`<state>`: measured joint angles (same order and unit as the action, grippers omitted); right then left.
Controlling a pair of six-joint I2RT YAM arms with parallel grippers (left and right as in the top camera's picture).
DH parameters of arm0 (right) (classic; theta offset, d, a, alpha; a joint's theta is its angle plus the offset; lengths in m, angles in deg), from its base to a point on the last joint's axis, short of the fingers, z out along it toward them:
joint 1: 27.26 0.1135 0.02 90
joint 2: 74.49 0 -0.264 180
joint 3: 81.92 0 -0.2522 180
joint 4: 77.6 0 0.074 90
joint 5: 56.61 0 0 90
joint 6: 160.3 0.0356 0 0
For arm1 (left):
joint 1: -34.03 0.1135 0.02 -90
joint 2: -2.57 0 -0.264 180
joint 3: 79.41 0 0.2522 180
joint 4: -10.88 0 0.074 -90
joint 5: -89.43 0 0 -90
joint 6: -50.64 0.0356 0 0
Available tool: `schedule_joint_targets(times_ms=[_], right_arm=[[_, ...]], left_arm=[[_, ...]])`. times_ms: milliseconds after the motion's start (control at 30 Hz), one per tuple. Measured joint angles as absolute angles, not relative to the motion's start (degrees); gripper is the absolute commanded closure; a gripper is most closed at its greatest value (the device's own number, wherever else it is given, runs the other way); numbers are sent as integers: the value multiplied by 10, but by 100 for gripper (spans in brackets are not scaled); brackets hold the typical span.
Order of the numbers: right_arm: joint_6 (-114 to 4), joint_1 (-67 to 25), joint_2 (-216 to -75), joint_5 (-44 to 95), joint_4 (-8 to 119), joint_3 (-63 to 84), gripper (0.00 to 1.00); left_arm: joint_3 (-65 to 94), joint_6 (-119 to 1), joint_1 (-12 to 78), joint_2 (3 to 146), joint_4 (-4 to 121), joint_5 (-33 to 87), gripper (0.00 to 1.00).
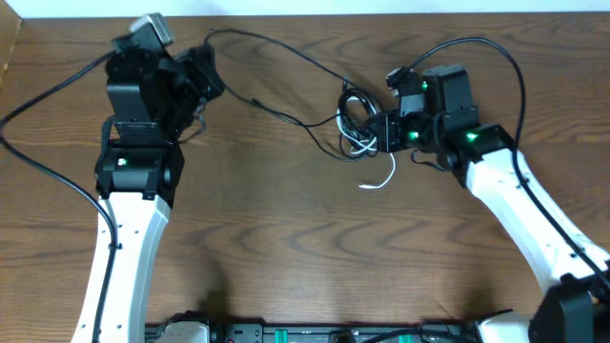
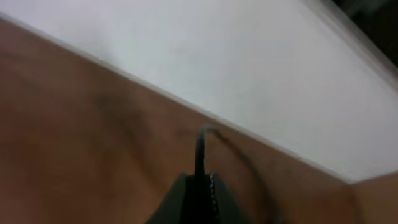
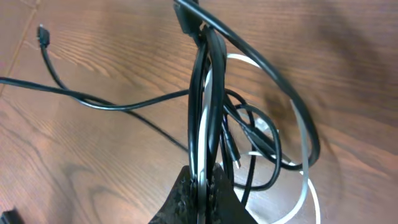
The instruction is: Untangle cables
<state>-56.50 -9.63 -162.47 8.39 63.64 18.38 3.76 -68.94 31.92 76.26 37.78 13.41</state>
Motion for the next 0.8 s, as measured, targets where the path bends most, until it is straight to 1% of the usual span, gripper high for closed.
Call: schedule_joint_targets(times_ms=[167, 333, 367, 400, 433, 467, 500, 533, 567, 700, 733, 800], right_arm=[[-566, -97, -1605, 86, 614, 179, 99], [-568, -97, -1604, 88, 573, 116, 99], [-568, -96, -1602, 88, 575, 106, 99], [-568, -96, -1602, 88, 575, 102, 99], [-568, -94, -1599, 89, 578, 99, 99], [-568, -92, -1598, 91, 578, 99, 99], [-569, -86, -1597, 96, 578, 99, 99], [-569, -83, -1597, 102, 580, 99, 99], [-569, -75, -1597, 111, 583, 99, 99], [-569, -54, -1597, 135, 592, 99, 99], [-569, -50, -1597, 140, 593, 99, 99], [-569, -47, -1597, 146, 593, 99, 99]], left_arm=[[38, -654, 320, 762, 478, 135, 93], [38, -633, 320, 762, 543, 134, 91], [38, -632, 320, 762, 555, 132, 85], [38, -631, 320, 762, 559, 132, 83], [38, -631, 320, 762, 563, 132, 69], [38, -628, 320, 762, 570, 130, 60], [38, -626, 320, 762, 573, 130, 54], [38, -629, 320, 762, 578, 130, 51], [38, -624, 319, 762, 586, 130, 44], [38, -623, 313, 762, 611, 130, 26], [38, -622, 309, 762, 617, 130, 23], [38, -621, 301, 762, 618, 130, 21]])
